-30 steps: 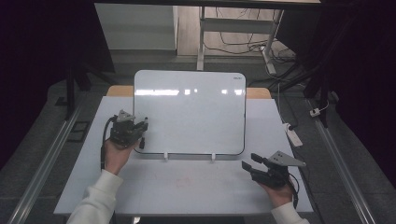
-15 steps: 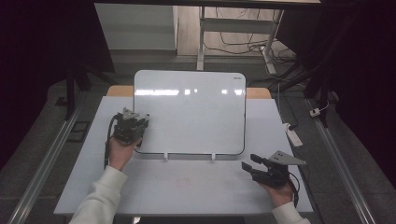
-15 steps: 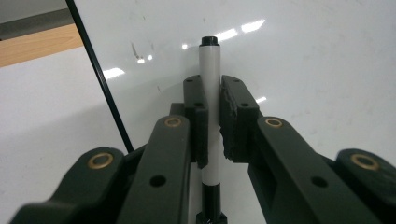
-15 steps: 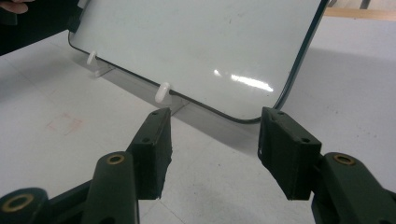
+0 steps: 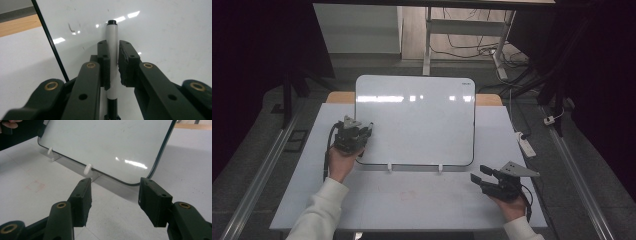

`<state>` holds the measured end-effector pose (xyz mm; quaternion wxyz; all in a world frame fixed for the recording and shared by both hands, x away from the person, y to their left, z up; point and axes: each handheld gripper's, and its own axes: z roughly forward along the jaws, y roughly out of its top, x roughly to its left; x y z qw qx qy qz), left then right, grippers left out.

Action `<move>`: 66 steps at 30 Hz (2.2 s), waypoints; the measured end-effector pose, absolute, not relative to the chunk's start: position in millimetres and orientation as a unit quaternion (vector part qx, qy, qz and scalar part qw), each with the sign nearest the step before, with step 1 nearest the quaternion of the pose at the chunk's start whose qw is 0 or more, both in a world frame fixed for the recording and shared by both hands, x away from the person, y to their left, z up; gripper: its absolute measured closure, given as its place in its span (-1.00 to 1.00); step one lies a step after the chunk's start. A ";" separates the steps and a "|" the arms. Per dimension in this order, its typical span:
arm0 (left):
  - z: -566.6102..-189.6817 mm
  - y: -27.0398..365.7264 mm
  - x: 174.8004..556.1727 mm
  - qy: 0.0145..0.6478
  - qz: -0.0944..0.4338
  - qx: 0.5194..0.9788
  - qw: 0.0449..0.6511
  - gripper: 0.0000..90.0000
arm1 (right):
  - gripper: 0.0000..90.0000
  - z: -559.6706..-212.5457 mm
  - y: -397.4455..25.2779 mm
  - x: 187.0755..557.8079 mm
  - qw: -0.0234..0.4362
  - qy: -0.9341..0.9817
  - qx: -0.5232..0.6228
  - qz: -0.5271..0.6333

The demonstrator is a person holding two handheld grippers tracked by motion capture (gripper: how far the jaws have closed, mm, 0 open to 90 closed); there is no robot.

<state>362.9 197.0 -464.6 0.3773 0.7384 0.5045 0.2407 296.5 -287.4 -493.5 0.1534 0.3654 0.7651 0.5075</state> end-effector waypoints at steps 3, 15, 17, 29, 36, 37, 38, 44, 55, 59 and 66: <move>-463.6 197.1 361.8 0.501 0.242 0.739 0.381 0.57 | -0.02 -493.4 -287.6 296.6 0.155 0.765 0.366 0.507; -448.9 203.5 342.3 0.453 0.220 0.749 0.432 -0.15 | -0.04 -496.5 -286.5 297.0 0.167 0.774 0.357 0.496; -446.4 206.6 336.1 0.444 0.209 0.750 0.444 -0.20 | -0.04 -496.5 -286.7 297.3 0.168 0.774 0.357 0.495; -447.0 221.5 295.1 0.412 0.169 0.764 0.466 -0.32 | -0.04 -497.0 -289.7 299.4 0.191 0.782 0.340 0.487; -461.4 229.4 271.0 0.404 0.141 0.768 0.477 -0.40 | -0.05 -494.4 -292.7 296.9 0.214 0.786 0.320 0.483; -464.7 230.3 267.5 0.403 0.137 0.769 0.477 -0.41 | -0.06 -494.4 -293.1 296.5 0.218 0.788 0.317 0.481; -468.4 231.1 264.1 0.403 0.133 0.771 0.475 -0.42 | -0.06 -494.6 -293.5 296.0 0.223 0.789 0.315 0.479; -490.6 235.5 245.4 0.400 0.117 0.783 0.462 -0.47 | -0.08 -497.7 -297.7 294.1 0.241 0.796 0.306 0.463; -512.3 243.1 236.3 0.406 0.114 0.792 0.442 -0.56 | -0.15 -508.3 -305.8 296.6 0.245 0.804 0.303 0.449; -511.9 239.6 234.2 0.397 0.121 0.796 0.440 -0.57 | -0.16 -510.2 -305.9 297.0 0.242 0.807 0.305 0.445; -511.5 237.3 235.2 0.397 0.123 0.795 0.442 -0.57 | -0.16 -510.0 -305.4 297.3 0.243 0.808 0.303 0.443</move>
